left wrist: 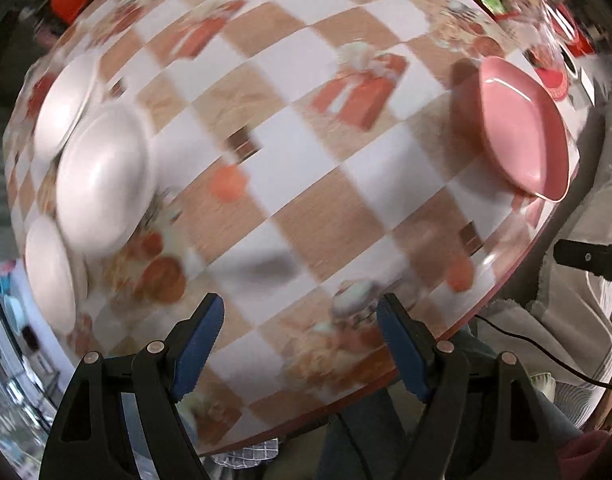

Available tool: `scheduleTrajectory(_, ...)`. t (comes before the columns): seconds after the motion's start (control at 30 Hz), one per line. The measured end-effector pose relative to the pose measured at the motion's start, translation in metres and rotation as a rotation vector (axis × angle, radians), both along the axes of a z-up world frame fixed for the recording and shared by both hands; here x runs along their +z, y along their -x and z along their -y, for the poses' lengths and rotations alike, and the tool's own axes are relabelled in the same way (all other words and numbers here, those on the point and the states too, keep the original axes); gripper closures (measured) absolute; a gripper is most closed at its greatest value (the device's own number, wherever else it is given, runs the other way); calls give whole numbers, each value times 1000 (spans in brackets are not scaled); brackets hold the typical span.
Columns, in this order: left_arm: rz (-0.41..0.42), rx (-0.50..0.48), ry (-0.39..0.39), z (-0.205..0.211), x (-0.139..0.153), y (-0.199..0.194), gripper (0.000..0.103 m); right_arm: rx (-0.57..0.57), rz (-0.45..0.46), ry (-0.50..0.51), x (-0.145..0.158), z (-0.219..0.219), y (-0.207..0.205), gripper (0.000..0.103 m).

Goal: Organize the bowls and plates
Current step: 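Move both grippers to the rim of the pink plate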

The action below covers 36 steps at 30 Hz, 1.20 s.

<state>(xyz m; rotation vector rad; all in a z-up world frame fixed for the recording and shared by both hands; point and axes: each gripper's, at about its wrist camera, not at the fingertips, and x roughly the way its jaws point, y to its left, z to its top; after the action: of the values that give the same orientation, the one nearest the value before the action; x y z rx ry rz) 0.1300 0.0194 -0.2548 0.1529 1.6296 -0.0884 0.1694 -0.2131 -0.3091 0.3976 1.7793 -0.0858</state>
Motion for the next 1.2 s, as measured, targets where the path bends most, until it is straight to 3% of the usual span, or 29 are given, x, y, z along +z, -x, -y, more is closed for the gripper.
scheduleTrajectory(0.17, -12, -56, -18, 44, -1, -21, 21, -19, -10, -16, -5, 20, -11, 14)
scheduleTrajectory(0.57, -5, -84, -41, 128, -3, -95, 21, 32, 13, 31, -16, 47, -50, 14)
scheduleTrajectory(0.93, 13, -194, -91, 210, -38, -136, 21, 74, -1, 91, -36, 52, -80, 14)
scheduleTrajectory(1.07, -3, -215, -112, 213, -60, -129, 21, 110, -16, 118, -46, 47, -83, 14)
scheduleTrajectory(1.2, 0, -183, -74, 216, -63, -135, 16, 96, -21, 126, -48, 51, -85, 8)
